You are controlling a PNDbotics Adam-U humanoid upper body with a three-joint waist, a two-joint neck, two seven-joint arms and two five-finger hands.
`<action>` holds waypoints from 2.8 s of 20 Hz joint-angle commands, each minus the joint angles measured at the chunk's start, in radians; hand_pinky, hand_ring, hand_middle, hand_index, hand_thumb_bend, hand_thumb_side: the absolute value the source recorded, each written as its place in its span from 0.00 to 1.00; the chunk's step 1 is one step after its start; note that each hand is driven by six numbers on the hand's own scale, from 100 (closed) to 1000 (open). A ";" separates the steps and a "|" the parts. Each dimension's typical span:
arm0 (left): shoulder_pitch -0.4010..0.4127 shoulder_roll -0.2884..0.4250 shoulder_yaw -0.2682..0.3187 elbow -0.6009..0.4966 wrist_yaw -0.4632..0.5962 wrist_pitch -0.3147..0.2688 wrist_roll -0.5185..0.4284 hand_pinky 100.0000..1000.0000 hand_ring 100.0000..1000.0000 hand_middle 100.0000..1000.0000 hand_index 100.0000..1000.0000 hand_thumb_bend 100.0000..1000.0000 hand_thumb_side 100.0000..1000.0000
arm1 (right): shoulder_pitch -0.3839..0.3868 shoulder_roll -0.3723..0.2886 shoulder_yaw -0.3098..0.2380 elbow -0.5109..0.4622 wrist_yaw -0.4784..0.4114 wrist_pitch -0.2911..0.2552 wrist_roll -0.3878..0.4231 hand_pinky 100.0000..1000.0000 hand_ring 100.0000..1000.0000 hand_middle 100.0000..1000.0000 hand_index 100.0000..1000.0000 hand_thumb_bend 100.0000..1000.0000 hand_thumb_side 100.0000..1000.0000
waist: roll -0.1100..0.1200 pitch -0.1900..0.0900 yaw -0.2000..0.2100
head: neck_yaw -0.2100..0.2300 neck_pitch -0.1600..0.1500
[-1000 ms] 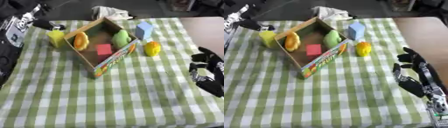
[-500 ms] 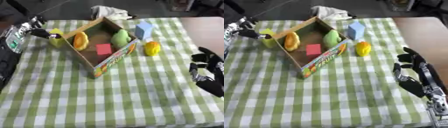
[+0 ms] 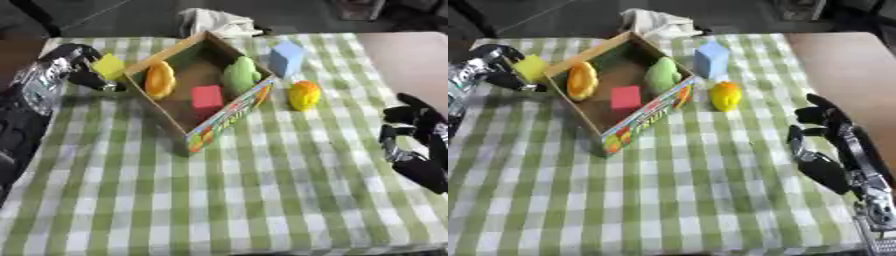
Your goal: Pick up objects on the table and place them in the box.
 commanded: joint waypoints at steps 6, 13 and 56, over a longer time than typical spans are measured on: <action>-0.005 0.011 0.006 -0.001 -0.023 0.027 0.089 0.67 0.56 0.54 0.71 0.63 0.22 | -0.013 -0.005 -0.007 -0.006 -0.010 -0.002 0.001 0.69 0.77 0.72 0.96 0.01 0.20 | 0.001 -0.011 -0.003 | 0.003 0.005; 0.008 -0.005 0.003 0.008 -0.011 0.045 0.188 0.56 0.43 0.39 0.57 0.45 0.04 | -0.012 -0.003 -0.007 -0.003 -0.011 -0.004 0.002 0.69 0.77 0.72 0.96 0.01 0.20 | 0.001 -0.010 -0.005 | 0.003 0.005; 0.045 0.052 -0.192 -0.566 0.262 -0.164 -0.038 0.75 0.71 0.72 0.82 0.88 0.49 | -0.101 -0.091 -0.006 0.010 0.023 0.004 0.023 0.70 0.78 0.73 0.96 0.02 0.22 | 0.008 -0.024 0.010 | -0.015 0.005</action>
